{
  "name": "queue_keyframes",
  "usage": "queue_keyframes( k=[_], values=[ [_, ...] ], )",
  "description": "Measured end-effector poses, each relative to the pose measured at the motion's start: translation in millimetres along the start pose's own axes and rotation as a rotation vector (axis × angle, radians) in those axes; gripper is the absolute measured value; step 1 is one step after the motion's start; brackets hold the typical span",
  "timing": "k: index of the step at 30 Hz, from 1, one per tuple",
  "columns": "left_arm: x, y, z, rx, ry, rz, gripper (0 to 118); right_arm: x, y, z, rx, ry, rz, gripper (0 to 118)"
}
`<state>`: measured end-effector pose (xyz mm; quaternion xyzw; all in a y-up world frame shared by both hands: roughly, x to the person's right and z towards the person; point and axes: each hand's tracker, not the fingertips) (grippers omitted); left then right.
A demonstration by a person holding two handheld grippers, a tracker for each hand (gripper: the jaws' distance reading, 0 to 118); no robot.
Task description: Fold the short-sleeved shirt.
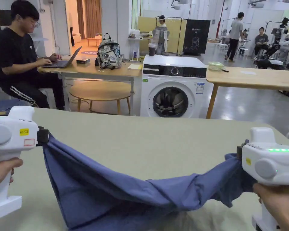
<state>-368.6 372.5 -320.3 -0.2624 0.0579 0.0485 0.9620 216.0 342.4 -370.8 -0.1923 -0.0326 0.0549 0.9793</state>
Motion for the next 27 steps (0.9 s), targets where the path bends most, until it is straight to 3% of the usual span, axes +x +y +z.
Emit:
queue_keyframes(
  k=[8,11,27],
  values=[
    [-54.2,70.5,3.9,0.062,0.121,0.003,1,7.8,79.1,20.0,0.102,-0.078,0.022,5],
    [-70.8,91.2,2.9,0.078,0.121,0.049,1,11.9,103.7,24.2,0.133,-0.071,-0.002,5],
    [-42.9,163.6,19.8,0.182,0.190,0.060,1,6.1,203.3,-13.7,0.261,-0.086,-0.065,5]
  ],
)
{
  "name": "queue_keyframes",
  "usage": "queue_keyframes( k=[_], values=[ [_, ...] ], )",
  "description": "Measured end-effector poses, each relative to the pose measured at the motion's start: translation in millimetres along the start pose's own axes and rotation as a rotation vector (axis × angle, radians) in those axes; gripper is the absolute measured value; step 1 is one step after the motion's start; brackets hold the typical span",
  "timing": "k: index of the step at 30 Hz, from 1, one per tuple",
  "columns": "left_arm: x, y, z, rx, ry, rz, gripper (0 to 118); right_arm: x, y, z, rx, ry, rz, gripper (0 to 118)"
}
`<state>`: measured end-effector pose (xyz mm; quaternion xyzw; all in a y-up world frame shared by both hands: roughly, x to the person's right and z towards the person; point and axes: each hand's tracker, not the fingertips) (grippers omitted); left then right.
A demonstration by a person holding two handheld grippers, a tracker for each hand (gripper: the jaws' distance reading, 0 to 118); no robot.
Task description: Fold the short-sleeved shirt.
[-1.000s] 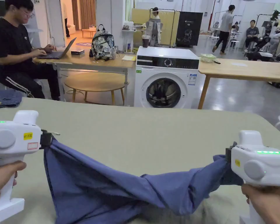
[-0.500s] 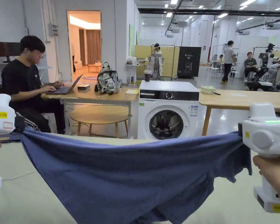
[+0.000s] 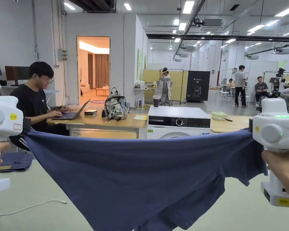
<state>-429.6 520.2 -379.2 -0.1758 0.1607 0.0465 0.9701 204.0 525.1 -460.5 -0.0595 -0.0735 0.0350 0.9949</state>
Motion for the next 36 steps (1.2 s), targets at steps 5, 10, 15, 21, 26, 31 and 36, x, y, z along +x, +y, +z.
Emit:
queue_keyframes(
  k=[5,10,15,21,26,31,36],
  values=[
    [4.4,9.3,-11.7,0.028,0.016,-0.008,1,-12.4,2.9,-13.0,0.023,-0.002,0.032,5],
    [4.0,-10.2,-23.6,0.030,0.017,-0.018,1,-19.6,-23.1,-20.7,-0.010,-0.011,0.045,5],
    [1.6,-59.1,-30.0,-0.026,0.006,-0.001,1,-22.4,-68.5,-12.6,-0.068,-0.014,0.076,5],
    [-8.9,-137.0,-30.4,-0.102,-0.016,0.022,1,-17.8,-135.3,15.9,-0.153,-0.003,0.109,5],
    [-20.5,-202.4,-16.9,-0.151,-0.039,0.014,1,-5.2,-187.2,54.6,-0.214,0.004,0.096,5],
    [-29.2,-260.1,11.3,-0.196,-0.060,0.011,1,18.4,-238.7,70.7,-0.272,0.002,0.106,5],
    [-39.6,-311.8,43.9,-0.247,-0.060,0.020,1,31.0,-279.5,104.0,-0.346,0.002,0.139,5]
  ],
)
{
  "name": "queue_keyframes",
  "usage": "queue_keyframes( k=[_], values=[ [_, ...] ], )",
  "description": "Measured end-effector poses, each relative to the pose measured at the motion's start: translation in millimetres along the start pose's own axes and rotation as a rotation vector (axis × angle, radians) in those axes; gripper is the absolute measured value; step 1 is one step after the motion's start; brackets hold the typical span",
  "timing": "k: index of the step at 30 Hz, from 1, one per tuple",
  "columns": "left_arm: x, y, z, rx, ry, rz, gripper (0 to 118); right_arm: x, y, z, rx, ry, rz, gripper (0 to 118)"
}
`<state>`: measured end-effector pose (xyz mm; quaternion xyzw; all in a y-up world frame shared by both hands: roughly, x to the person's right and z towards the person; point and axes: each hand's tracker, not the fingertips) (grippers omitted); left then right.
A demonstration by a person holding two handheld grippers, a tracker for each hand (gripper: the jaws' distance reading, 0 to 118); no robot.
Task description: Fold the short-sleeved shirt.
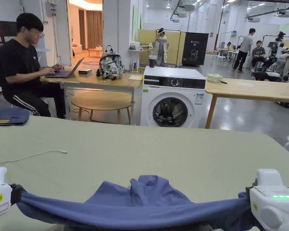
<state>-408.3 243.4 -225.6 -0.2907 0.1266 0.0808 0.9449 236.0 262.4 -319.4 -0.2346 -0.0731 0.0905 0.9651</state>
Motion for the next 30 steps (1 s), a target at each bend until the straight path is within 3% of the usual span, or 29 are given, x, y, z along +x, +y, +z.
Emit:
queue_keyframes(
  k=[7,14,18,19,20,22,24,25,30],
  values=[
    [-6.7,-71.7,25.8,-0.073,0.016,0.005,1,9.5,-61.4,7.2,-0.096,0.005,0.001,5],
    [-10.6,-111.3,5.7,-0.175,0.033,-0.043,1,7.1,-104.0,-11.1,-0.191,0.020,-0.001,5],
    [-10.4,-120.3,-8.3,-0.208,0.065,-0.059,8,-2.2,-122.7,7.0,-0.210,0.025,-0.016,5],
    [-8.5,-120.8,-8.7,-0.208,0.079,-0.066,17,-4.7,-118.3,14.9,-0.215,0.026,-0.016,7],
    [-6.3,-120.6,-6.3,-0.202,0.084,-0.070,36,-6.0,-118.4,17.0,-0.212,0.025,-0.015,9],
    [-1.0,-116.4,-0.2,-0.175,0.064,-0.054,42,-11.7,-113.2,27.4,-0.187,0.034,-0.023,18],
    [8.2,-109.1,4.5,-0.138,0.042,-0.036,51,-23.0,-101.9,42.9,-0.155,0.037,-0.029,63],
    [22.5,-103.2,17.7,-0.106,0.018,-0.026,51,-28.3,-96.9,47.9,-0.126,0.060,-0.040,71],
    [65.1,-78.5,33.5,0.068,-0.059,-0.057,51,-63.6,-67.3,71.1,0.005,0.136,-0.066,70]
  ],
)
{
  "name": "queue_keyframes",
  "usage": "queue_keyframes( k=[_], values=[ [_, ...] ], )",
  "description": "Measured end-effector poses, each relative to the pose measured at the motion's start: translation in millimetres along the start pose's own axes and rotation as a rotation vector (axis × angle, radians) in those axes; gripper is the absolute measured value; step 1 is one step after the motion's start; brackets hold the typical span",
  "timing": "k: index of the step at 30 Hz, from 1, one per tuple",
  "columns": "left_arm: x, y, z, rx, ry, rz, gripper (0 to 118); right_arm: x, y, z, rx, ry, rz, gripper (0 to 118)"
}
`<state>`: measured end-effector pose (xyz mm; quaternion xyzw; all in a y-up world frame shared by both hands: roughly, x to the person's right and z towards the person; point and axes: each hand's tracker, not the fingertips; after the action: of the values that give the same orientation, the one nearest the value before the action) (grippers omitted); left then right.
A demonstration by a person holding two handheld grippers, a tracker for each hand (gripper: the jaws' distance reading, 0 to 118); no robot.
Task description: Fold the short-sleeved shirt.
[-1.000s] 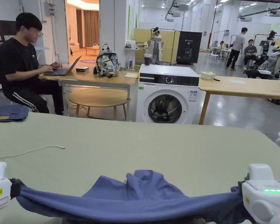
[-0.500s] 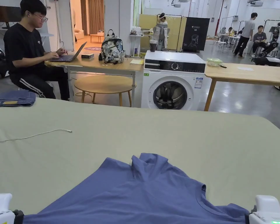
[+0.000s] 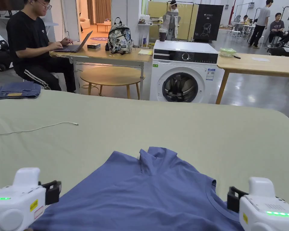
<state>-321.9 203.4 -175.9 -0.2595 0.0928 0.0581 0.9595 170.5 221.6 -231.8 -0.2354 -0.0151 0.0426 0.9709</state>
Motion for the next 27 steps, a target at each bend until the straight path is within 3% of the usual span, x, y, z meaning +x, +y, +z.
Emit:
queue_keyframes(
  k=[1,3,5,8,9,17,27],
  values=[
    [12.8,6.1,4.0,0.044,-0.009,-0.018,51,-15.1,10.6,10.6,0.032,0.022,-0.006,69],
    [30.4,15.1,6.6,0.094,-0.009,-0.027,46,-32.9,18.5,18.8,0.077,0.042,-0.011,49],
    [50.8,23.4,12.3,0.141,-0.031,-0.037,28,-41.4,23.9,13.3,0.134,0.069,-0.021,23],
    [76.0,30.7,19.3,0.208,-0.021,-0.088,6,-59.3,30.6,19.9,0.192,0.106,-0.047,0],
    [83.0,31.7,21.9,0.218,-0.014,-0.097,0,-61.7,31.3,17.2,0.203,0.105,-0.050,0],
    [104.9,28.9,27.1,0.191,-0.016,-0.091,0,-91.4,34.7,22.6,0.258,0.145,-0.043,0],
    [0.2,13.0,10.5,-0.086,0.039,0.063,0,-111.2,28.8,11.4,0.193,0.183,0.001,0]
  ],
)
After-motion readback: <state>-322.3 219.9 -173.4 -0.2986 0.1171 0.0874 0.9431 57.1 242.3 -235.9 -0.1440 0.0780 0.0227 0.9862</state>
